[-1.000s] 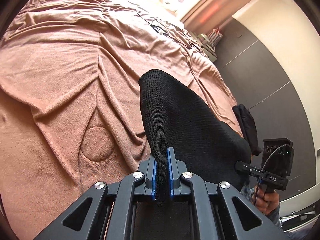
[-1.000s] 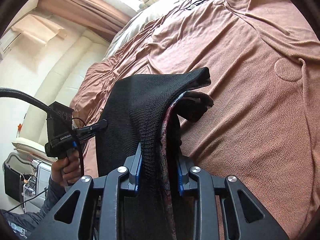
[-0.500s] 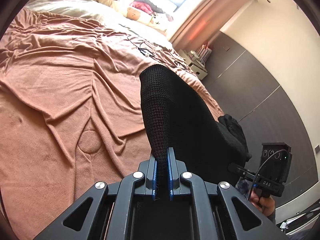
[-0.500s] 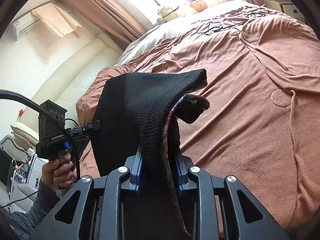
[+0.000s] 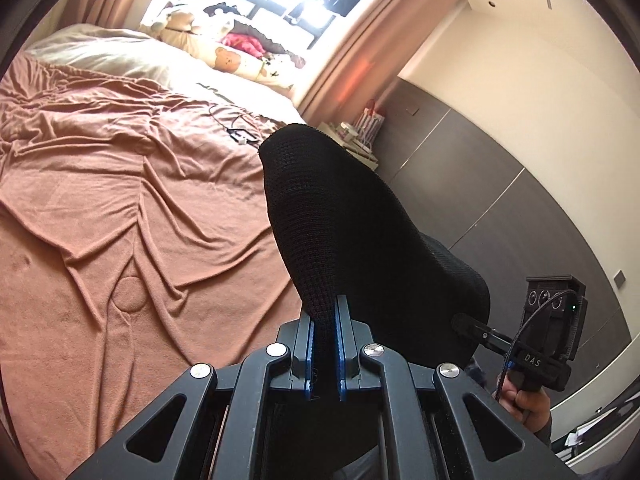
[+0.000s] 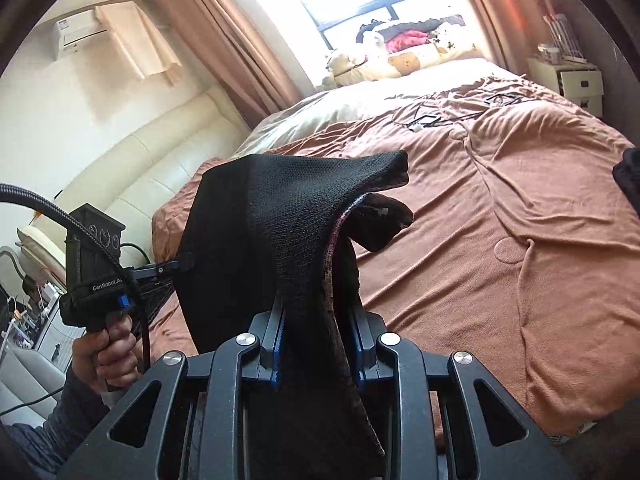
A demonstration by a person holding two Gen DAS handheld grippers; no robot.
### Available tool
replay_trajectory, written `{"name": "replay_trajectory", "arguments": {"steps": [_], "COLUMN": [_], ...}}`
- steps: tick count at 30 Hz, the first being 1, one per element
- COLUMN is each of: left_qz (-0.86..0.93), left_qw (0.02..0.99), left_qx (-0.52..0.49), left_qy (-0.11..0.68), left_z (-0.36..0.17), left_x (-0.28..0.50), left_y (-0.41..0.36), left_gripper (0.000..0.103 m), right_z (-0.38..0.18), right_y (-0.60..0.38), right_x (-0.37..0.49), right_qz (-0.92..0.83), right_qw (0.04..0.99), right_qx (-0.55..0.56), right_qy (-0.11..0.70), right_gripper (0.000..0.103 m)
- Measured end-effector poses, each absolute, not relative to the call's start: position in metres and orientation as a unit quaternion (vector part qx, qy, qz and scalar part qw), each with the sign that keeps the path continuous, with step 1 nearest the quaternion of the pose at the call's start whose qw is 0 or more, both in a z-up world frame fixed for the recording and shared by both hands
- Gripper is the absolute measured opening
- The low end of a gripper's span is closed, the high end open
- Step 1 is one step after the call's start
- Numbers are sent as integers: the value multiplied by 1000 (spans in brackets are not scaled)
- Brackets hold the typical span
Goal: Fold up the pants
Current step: 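Carry the lifted shorts with both grippers toward the bed corner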
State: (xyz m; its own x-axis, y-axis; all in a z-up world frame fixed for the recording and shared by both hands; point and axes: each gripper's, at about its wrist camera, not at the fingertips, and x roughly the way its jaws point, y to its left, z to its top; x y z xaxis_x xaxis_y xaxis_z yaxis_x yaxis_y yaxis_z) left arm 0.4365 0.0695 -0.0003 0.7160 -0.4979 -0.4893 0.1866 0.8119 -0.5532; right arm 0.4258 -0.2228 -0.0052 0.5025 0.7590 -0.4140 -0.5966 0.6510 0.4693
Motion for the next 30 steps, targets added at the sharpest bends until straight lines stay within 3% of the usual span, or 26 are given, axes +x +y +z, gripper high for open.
{"name": "replay_trajectory", "arguments": {"steps": [14, 30], "left_qz": [-239, -312], "left_qw": [906, 895], "left_qx": [-217, -168], "left_qy": [275, 272], "left_z": [82, 111], "left_x": [414, 437], "left_y": [-14, -163], "left_gripper": [9, 9], "right_z": [75, 90], "right_y": [-315, -440], "right_x": [366, 330], "right_qz": [382, 337], "right_qw": [886, 913], "right_qx": [113, 100], "right_qy": [237, 206], "right_gripper": [23, 23]}}
